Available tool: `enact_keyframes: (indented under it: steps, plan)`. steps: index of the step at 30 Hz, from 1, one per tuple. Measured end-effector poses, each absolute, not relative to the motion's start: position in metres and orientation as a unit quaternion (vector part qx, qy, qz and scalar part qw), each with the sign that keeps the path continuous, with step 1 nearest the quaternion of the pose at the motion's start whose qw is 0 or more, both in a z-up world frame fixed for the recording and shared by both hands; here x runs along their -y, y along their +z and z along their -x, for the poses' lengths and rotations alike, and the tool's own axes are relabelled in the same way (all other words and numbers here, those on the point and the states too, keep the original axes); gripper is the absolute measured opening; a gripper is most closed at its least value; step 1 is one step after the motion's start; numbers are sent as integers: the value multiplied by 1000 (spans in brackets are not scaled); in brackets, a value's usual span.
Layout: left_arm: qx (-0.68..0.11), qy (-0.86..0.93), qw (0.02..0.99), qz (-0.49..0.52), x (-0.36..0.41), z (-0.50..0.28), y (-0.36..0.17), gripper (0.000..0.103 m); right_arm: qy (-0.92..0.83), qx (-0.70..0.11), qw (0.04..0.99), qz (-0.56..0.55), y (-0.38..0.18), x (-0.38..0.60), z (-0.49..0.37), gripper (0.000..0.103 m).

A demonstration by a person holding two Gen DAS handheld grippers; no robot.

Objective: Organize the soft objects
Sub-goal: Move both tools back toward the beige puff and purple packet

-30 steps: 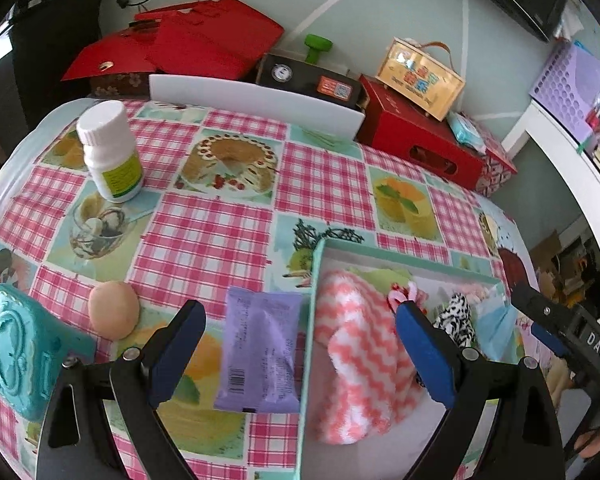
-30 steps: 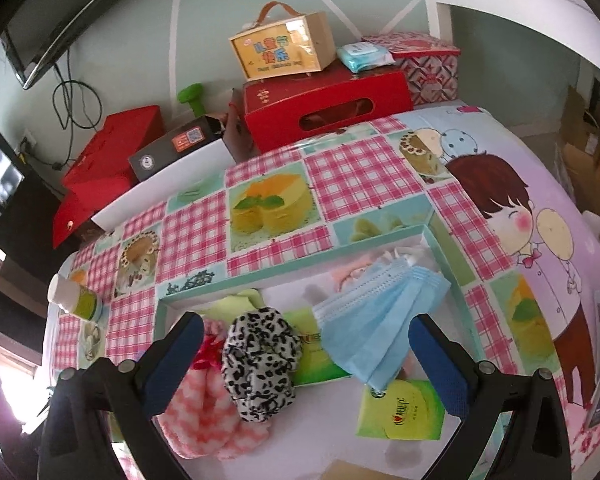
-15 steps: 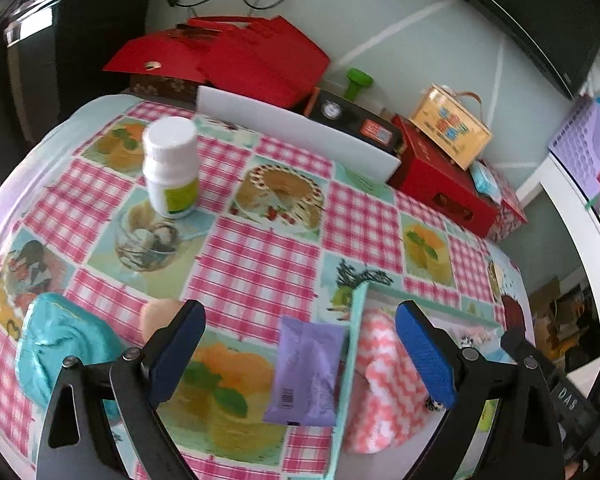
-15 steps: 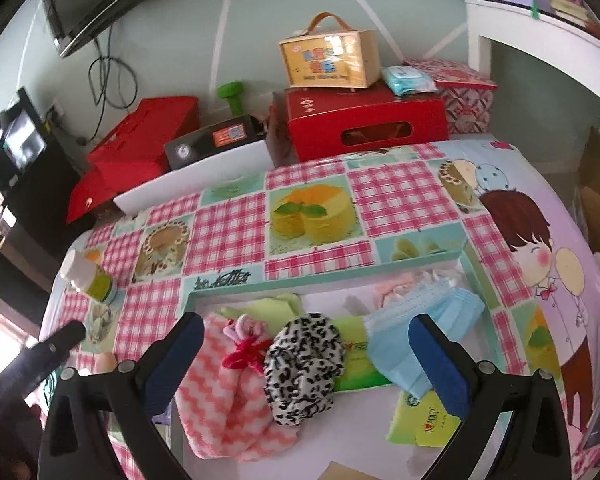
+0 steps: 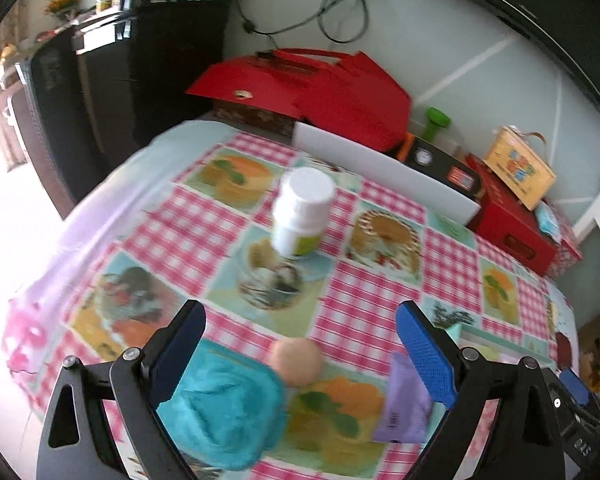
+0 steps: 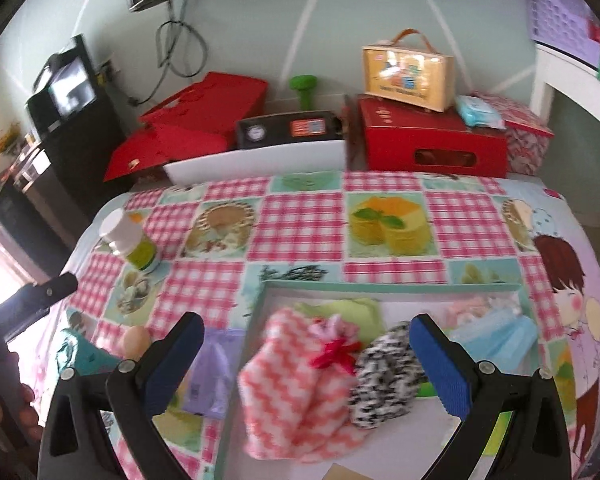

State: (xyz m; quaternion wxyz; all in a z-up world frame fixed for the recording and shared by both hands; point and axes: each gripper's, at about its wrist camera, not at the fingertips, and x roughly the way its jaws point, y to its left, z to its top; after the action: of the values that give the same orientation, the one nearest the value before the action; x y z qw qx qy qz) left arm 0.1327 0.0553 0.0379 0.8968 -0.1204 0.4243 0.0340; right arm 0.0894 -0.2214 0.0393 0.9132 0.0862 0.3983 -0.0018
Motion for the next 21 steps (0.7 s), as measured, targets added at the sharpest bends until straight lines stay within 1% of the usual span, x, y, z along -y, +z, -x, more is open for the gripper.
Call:
enact_keyframes:
  steps: [10, 21]
  plan:
    - [-435, 71, 889, 120, -92, -132, 35, 96, 67, -431, 899, -48, 25, 163, -97, 103]
    - [-477, 39, 873, 97, -80, -144, 19, 96, 101, -498, 861, -8, -14, 117, -113, 103]
